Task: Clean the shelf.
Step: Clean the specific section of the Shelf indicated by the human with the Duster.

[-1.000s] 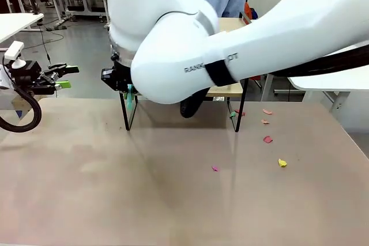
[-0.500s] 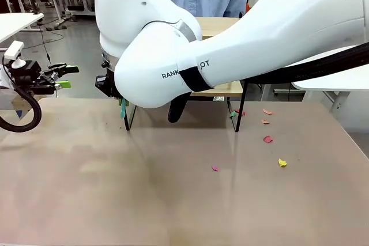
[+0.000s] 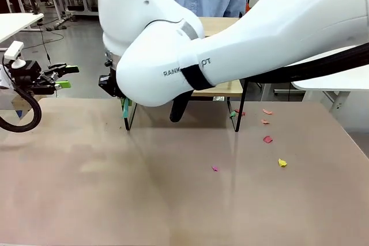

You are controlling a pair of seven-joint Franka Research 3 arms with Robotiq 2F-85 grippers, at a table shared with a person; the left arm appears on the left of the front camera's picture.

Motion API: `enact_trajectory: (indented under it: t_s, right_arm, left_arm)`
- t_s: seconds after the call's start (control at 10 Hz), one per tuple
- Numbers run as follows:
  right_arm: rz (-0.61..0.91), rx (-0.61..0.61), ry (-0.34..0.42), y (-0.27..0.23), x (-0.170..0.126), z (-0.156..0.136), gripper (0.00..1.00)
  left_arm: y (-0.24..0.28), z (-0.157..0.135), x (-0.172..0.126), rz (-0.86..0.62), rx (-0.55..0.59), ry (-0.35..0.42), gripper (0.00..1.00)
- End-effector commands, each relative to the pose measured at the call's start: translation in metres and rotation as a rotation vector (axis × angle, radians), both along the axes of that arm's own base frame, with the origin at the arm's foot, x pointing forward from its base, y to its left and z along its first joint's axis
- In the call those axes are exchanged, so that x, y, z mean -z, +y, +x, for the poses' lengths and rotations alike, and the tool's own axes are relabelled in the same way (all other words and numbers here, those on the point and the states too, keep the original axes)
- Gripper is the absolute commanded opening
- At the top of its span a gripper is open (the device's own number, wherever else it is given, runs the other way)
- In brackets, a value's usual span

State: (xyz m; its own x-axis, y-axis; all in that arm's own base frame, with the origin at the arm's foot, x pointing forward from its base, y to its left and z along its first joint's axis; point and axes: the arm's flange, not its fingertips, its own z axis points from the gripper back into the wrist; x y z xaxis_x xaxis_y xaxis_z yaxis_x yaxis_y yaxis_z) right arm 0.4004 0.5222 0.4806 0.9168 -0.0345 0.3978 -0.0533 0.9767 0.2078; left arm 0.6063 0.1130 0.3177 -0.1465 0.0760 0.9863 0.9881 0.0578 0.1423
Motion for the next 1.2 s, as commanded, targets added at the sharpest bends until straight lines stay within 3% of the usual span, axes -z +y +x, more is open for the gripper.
enact_trajectory:
  t_s: [0.0, 0.4, 0.8, 1.1]
  right_arm:
    - [0.007, -0.001, 0.034, -0.064, -0.012, -0.005, 0.13]
    - [-0.004, 0.024, 0.107, -0.153, -0.013, -0.011, 0.13]
    - [-0.049, 0.127, 0.137, -0.241, -0.022, -0.027, 0.13]
    - [-0.134, 0.264, 0.151, -0.276, -0.024, -0.045, 0.13]
  left_arm:
    - [0.0, -0.001, -0.003, 0.0, -0.001, -0.015, 1.0]
    - [0.0, -0.001, -0.003, 0.0, -0.001, -0.015, 1.0]
    - [0.0, -0.001, -0.003, 0.0, -0.001, -0.015, 1.0]
    - [0.0, -0.001, -0.003, 0.0, -0.001, -0.015, 1.0]
